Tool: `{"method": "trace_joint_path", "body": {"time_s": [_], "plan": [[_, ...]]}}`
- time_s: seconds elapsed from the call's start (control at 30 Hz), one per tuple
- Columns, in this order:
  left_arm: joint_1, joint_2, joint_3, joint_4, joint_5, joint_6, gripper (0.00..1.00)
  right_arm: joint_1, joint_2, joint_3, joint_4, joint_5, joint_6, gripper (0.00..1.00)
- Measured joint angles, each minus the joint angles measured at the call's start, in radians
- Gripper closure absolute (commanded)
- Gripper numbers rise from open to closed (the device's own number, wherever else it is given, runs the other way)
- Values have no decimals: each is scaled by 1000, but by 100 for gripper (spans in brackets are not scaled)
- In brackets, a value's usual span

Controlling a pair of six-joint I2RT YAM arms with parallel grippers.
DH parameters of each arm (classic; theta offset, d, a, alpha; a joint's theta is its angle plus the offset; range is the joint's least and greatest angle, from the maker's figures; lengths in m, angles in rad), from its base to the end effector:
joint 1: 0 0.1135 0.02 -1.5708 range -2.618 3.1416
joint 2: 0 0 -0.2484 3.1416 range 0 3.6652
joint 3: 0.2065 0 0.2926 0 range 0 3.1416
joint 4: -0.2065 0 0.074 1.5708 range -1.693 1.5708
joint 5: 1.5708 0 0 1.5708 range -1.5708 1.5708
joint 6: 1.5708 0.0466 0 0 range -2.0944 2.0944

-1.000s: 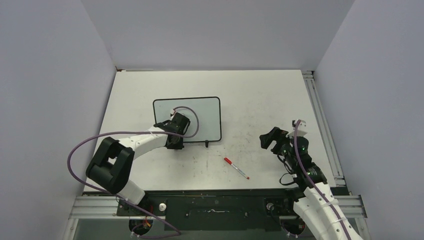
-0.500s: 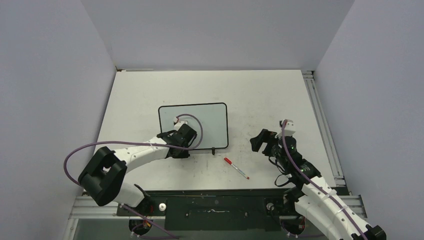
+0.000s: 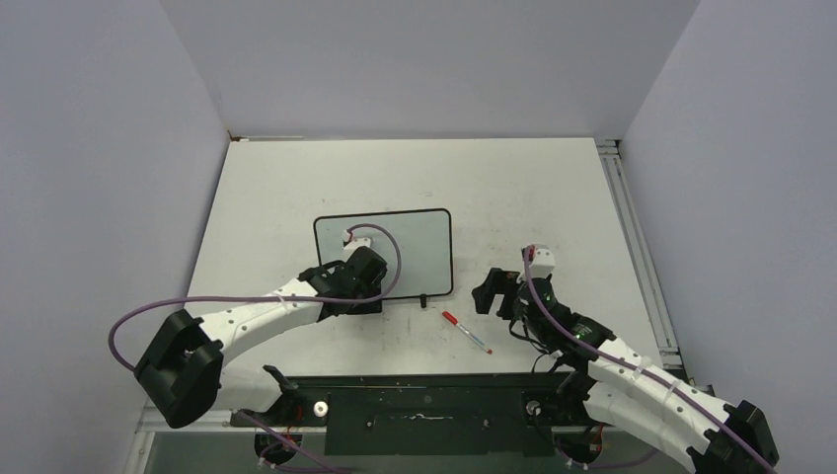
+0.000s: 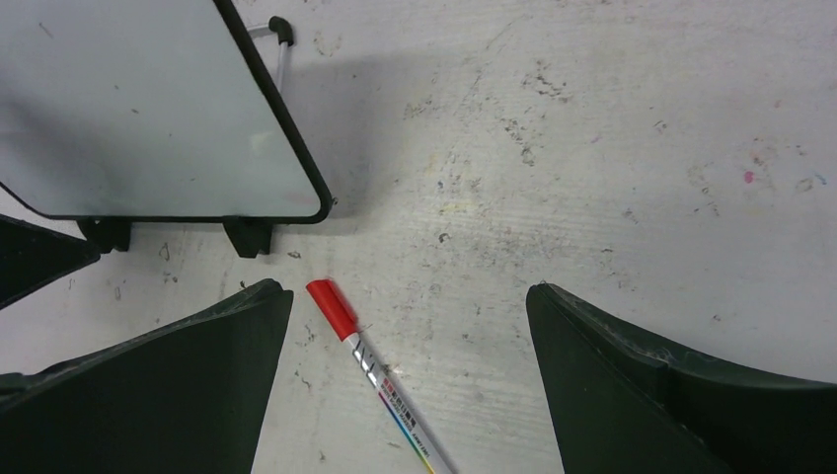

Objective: Write a sentence on the whiteboard
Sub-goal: Move the whiteboard to the center of the board, then pick up the whiteboard marker from the center of the board.

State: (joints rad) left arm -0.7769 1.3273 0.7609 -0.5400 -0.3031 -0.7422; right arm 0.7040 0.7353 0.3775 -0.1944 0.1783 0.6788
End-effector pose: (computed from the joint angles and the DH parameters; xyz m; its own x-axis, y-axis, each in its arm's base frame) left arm 0.2144 -0.1913 0.1456 -0.8577 -0.0614 -0.5105 -0.0081 0.9943 -0.1061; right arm 0.1784 0.1407 0.1732 -0.6389 0.2681 -0.7211 -0.1552 0.8731 0.4621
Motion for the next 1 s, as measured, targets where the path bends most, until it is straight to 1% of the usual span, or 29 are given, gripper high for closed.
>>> {"method": "trace_joint_path", "body": {"time_s": [0.13, 0.17, 0.3, 0.33, 0.4, 0.57, 0.67, 0.73, 0.83, 0.93, 1.0], "plan": [[-10, -93, 0, -28, 16, 5, 41, 78, 17, 0, -2, 39, 19, 6], [-10, -119, 1, -37, 23, 13, 35, 94, 25, 0, -5, 47, 23, 6], [-10, -214, 24, -79, 53, 53, 23, 148, 57, 0, -39, 57, 45, 3], [-10, -233, 37, -89, 59, 72, 19, 158, 63, 0, -48, 57, 51, 0], [-10, -264, 77, -106, 73, 112, 15, 178, 71, 0, -68, 52, 67, 7], [15, -284, 202, -89, 111, 237, 12, 219, 101, 0, -99, 31, 97, 18], [97, -284, 234, -10, 179, 297, 11, 243, 141, 2, -118, 26, 113, 24], [184, -283, 229, 52, 253, 318, 11, 254, 167, 9, -136, 26, 119, 30], [272, -283, 213, 121, 326, 355, 11, 259, 195, 21, -161, 29, 123, 38], [294, -290, 189, 166, 367, 418, 10, 260, 220, 33, -187, 31, 126, 45], [294, -315, 150, 186, 382, 463, 10, 265, 230, 35, -194, 29, 129, 47]]}}
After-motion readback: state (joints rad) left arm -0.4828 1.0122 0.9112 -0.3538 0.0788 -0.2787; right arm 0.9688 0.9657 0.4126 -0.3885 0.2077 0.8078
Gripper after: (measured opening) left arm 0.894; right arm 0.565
